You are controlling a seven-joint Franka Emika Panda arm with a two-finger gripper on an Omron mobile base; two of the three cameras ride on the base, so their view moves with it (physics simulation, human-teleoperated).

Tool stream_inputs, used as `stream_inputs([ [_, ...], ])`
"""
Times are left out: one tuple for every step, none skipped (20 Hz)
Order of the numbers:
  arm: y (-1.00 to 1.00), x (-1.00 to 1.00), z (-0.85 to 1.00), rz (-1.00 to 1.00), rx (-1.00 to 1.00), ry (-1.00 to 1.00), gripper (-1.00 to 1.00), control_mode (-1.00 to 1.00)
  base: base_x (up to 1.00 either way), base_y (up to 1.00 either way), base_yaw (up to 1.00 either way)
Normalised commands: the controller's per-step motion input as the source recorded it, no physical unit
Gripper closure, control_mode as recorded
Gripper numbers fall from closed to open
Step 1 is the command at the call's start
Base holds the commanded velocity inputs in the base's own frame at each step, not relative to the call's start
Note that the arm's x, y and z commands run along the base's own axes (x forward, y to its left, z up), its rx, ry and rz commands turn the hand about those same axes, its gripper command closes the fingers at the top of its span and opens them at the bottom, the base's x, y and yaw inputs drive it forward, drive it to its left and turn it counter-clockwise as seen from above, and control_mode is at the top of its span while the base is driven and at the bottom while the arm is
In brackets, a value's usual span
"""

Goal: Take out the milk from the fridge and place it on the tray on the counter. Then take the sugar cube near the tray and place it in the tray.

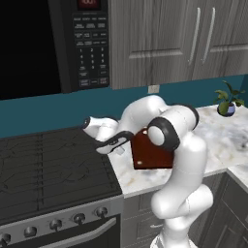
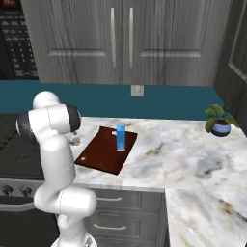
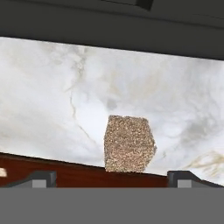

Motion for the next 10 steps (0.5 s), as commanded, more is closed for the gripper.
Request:
stream_inputs([
  [0.00, 0.31, -0.19, 0.00, 0.00, 0.00, -1.00, -1.00, 0.00, 0.00, 0.00],
  [0.00, 0.33, -0.21, 0.00, 0.00, 0.00, -1.00, -1.00, 0.00, 0.00, 0.00],
  [0.00, 0.34, -0.23, 0.00, 0.00, 0.00, -1.00, -1.00, 0.00, 0.00, 0.00],
  [0.00, 0.31, -0.16, 0.00, 0.00, 0.00, -1.00, -1.00, 0.00, 0.00, 0.00],
  [0.00, 0.34, -0.16, 0.00, 0.00, 0.00, -1.00, -1.00, 0.00, 0.00, 0.00],
  [0.00, 0.33, -0.09, 0.00, 0.00, 0.00, -1.00, -1.00, 0.00, 0.00, 0.00],
  [0.00, 0.30, -0.10, 0.00, 0.00, 0.00, -1.00, -1.00, 0.00, 0.00, 0.00],
  [0.01, 0.26, -0.16, 0.00, 0.00, 0.00, -1.00, -1.00, 0.00, 0.00, 0.00],
  [0.08, 0.20, -0.26, 0.00, 0.00, 0.00, -1.00, -1.00, 0.00, 0.00, 0.00],
  [0.07, 0.13, -0.29, 0.00, 0.00, 0.00, -1.00, -1.00, 0.00, 0.00, 0.00],
])
